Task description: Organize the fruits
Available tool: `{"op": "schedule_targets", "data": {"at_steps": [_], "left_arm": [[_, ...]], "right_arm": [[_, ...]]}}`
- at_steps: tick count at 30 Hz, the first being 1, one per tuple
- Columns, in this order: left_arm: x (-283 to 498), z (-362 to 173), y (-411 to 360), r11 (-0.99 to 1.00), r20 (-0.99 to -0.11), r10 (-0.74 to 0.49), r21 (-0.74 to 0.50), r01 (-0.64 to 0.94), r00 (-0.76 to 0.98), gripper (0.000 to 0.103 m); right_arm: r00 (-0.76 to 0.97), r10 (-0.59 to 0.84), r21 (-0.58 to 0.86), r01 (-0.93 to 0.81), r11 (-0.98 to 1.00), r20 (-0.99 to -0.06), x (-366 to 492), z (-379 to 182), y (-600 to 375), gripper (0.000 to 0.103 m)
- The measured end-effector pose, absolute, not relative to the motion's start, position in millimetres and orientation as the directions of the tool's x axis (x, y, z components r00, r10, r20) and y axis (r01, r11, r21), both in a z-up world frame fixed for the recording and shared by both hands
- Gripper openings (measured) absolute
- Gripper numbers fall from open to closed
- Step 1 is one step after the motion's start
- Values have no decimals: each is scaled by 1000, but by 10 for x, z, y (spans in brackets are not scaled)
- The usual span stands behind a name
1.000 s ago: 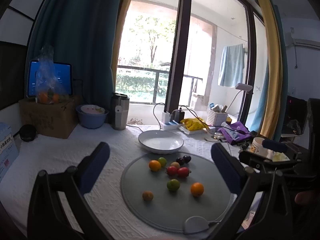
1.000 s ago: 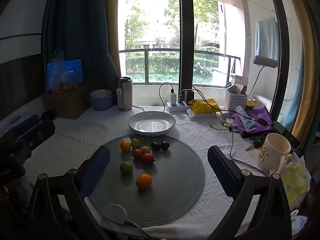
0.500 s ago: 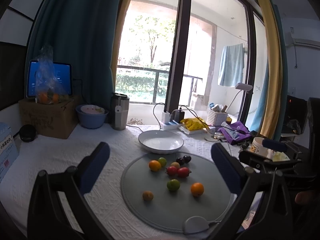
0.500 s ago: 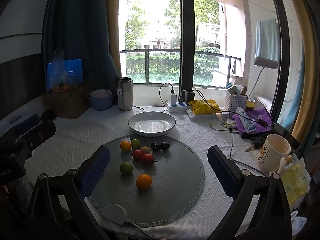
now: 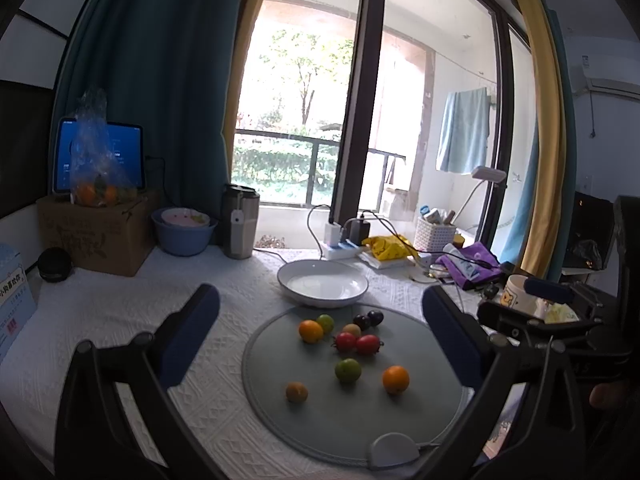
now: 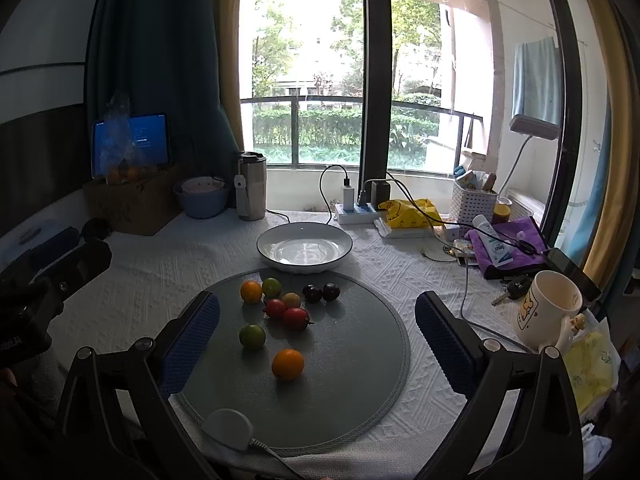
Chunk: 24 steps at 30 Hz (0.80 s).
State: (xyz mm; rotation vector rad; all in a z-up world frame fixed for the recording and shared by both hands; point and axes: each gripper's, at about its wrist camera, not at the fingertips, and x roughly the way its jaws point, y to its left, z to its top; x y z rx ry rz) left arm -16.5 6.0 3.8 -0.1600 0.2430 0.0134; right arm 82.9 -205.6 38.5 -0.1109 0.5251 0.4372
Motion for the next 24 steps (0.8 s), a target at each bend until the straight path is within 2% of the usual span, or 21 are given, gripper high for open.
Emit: {"op": "schedule_targets", "data": {"at_steps": [12,24], "left_arm": [[-38,-39,104,986,-286,-6,-159,-41,958,102],[419,-507,164,986,-482,-11,-150,-70,876,101]], "right_arm": [[757,376,8,-440,898,-535,923,314,-2001,100],[656,383,47,-469,882,-651,1213,-144,-1865,97]]}}
